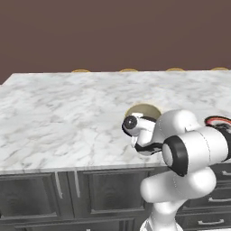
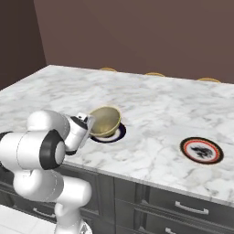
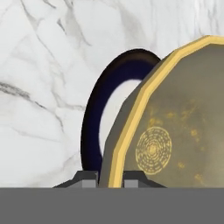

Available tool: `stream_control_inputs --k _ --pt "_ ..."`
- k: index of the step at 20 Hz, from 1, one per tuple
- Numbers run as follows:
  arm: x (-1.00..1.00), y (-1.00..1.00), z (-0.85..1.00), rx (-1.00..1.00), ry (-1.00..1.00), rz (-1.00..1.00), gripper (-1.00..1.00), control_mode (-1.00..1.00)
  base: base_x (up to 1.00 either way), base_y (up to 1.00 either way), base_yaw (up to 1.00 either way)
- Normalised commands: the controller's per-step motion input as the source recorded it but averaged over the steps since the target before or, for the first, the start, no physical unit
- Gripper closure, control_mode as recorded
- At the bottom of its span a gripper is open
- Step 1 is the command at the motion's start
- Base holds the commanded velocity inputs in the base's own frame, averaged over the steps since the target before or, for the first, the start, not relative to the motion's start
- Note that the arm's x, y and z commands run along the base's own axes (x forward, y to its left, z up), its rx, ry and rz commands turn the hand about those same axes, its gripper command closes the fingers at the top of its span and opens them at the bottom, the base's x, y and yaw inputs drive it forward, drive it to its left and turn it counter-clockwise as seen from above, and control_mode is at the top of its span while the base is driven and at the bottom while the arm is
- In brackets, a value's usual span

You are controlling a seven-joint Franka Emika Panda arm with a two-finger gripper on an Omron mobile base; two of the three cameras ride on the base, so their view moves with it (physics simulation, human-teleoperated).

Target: Move the bowls from the cabinet to the plates on the dining table.

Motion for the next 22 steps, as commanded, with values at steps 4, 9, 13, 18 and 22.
stream_control_inputs --k 4,9,13,18,22 --pt "0.0 0.0 -0.4 -0.06 0.02 0.04 1.0 -1.0 0.0 0.0 0.0" --pt "0.0 0.0 -0.39 -0.01 0.03 0.04 1.0 -1.0 0.0 0.0 0.0" --pt "0.0 0.0 -0.26 0.0 0.02 0.03 1.0 -1.0 0.0 0.0 0.0" --pt "0.03 0.0 -0.11 0.0 0.02 0.02 1.0 -1.0 0.0 0.0 0.0" --pt "0.0 0.0 0.03 0.0 0.0 0.0 1.0 -1.0 0.0 0.0 0.0"
